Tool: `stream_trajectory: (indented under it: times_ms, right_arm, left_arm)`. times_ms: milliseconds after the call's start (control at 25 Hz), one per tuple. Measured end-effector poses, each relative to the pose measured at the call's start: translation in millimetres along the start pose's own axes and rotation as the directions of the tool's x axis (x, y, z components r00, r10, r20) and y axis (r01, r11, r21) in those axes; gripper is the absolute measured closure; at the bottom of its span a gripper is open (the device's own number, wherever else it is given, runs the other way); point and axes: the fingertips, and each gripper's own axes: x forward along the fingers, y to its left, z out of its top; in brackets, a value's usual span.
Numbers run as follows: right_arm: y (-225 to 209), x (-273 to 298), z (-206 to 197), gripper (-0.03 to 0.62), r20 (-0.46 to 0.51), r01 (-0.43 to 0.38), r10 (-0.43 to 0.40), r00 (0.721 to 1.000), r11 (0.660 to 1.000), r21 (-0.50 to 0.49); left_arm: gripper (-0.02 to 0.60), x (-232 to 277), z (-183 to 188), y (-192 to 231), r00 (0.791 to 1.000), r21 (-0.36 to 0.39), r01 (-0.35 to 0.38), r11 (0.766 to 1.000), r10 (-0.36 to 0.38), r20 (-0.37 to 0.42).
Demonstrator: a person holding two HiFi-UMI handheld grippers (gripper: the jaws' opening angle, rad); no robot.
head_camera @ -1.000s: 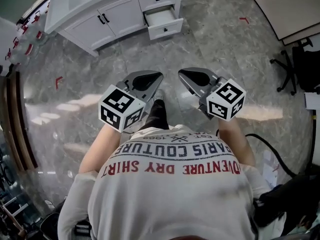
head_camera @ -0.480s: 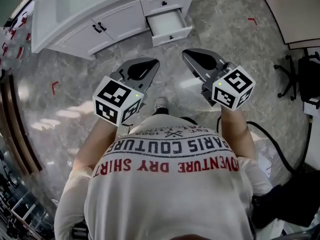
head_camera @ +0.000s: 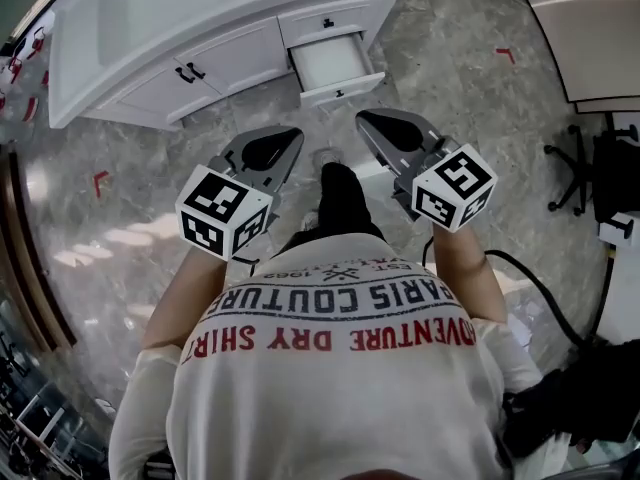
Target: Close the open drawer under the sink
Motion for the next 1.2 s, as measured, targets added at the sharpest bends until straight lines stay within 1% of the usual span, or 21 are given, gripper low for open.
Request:
stream_trajectory:
  times_ms: [120,240,360,520,680,880,960,1080,1200]
  right_arm:
    - [-23.7,17.2,-4.5,0.592,-0.027,-0.015,0.015,1.000,1.000,0.004]
    - [-48.4,31.6,0.4,0.592,-0.038,-0.025,0.025,0.999,1.000,-0.013]
    - [-73.8,42.4,8.2,0.592,-0.035,-0.025,0.025,0.999,0.999,-0.023]
    - [-107.0,51.9,13.2,0.592,-0.037,0.008,-0.010,0.999,0.998,-0.063]
    - [-138.2,56.2,8.7,0.592,-0.009,0.063,-0.064,0.998,0.991,-0.120]
    - [-175.0,79.1,-8.2,0.592,0.049,0.144,-0.139,0.989,0.979,-0.141]
    - [-186.1,87.7,-21.8,0.592,0.056,0.174,-0.168,0.984,0.973,-0.154]
    - [-203.6,101.4,-52.0,0.592,0.036,0.208,-0.205,0.978,0.964,-0.163]
    - [-221.9,120.4,-89.8,0.592,-0.010,0.216,-0.220,0.975,0.965,-0.151]
  left_arm:
    - [0.580,19.9,-0.9,19.5,0.999,-0.013,-0.022,1.000,0.022,-0.024]
    - [0.580,40.5,4.0,31.6,0.999,-0.036,-0.017,0.999,0.016,-0.027]
    - [0.580,61.5,12.7,42.0,0.999,-0.034,-0.016,0.999,0.015,-0.035]
    - [0.580,86.0,23.7,56.0,1.000,-0.051,-0.017,0.999,0.016,-0.026]
    - [0.580,102.5,18.9,65.1,0.999,-0.073,-0.030,0.997,0.027,-0.037]
    - [0.580,117.4,-4.8,93.3,0.997,-0.109,-0.056,0.992,0.049,-0.066]
    - [0.580,123.6,-18.8,102.4,0.995,-0.131,-0.062,0.989,0.052,-0.079]
    - [0.580,135.0,-40.2,116.2,0.993,-0.165,-0.073,0.984,0.057,-0.101]
    - [0.580,148.9,-59.1,134.4,0.992,-0.179,-0.084,0.980,0.065,-0.108]
